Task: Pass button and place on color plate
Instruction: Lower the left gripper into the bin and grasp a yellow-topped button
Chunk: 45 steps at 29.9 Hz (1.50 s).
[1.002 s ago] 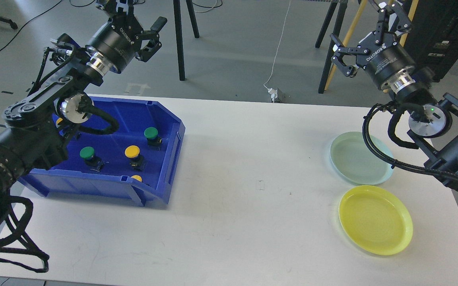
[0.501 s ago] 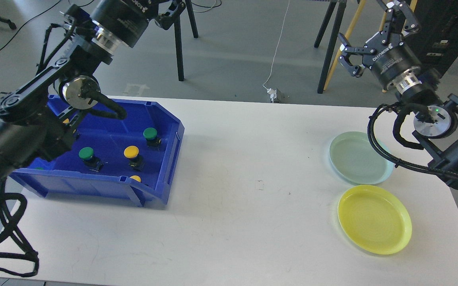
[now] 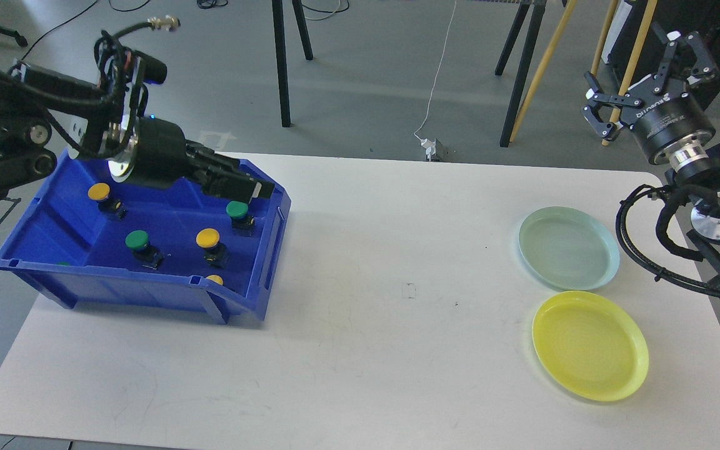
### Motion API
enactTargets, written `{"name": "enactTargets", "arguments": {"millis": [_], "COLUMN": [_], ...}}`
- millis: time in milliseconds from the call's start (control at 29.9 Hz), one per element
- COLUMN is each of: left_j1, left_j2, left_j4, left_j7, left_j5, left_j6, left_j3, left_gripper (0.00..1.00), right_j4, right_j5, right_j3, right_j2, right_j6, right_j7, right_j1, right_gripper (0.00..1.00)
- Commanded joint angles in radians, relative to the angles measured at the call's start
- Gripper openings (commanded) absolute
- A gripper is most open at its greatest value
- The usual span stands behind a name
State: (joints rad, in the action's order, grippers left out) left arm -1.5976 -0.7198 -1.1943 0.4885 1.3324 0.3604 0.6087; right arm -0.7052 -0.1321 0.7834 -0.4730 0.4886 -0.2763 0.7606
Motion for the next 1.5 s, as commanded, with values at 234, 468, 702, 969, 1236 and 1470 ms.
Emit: {"name": "enactTargets", "arguments": {"millis": [234,468,702,969,1236,1470], "left_j1": [0.129,0.168,0.183,0.274,0.295,0.304], "left_j2": [0.175,0.195,0.221,0.299,0.321,0.33], "left_j4": [0.298,0.354,0.366,0.51,0.527,0.542], "left_j7": [0.0,0.0,0.0,0.0,0.0,0.0], "left_j5": [0.079,0.07,0.06,0.057,0.057,0.057], "left_j6": [-0.017,-0.017,-0.014,-0.009,0.002,0.0], "left_j3": [0.187,0.178,0.177,0.137,0.1,0.097], "left_gripper": [0.93,0.93,0.93,0.93,0.89,0.72], "right_j4": [0.003,0.0,-0.002,-0.002,-0.002,-0.002], "right_j5": [0.0,0.0,0.0,0.0,0.0,0.0], "right_j3": [0.0,0.0,0.004,0.004,0.005,0.005], "right_j2": [-0.001,0.002,0.002,0.001,-0.001,-0.003], "right_j6": [0.0,0.0,0.0,0.0,0.0,0.0], "right_j7": [0.0,0.0,0.0,0.0,0.0,0.0], "right_j1": [-0.023,-0.023,-0.023,-0.023,-0.032,-0.04], "right_gripper": [1.0,1.0,1.0,1.0,1.0,1.0]}}
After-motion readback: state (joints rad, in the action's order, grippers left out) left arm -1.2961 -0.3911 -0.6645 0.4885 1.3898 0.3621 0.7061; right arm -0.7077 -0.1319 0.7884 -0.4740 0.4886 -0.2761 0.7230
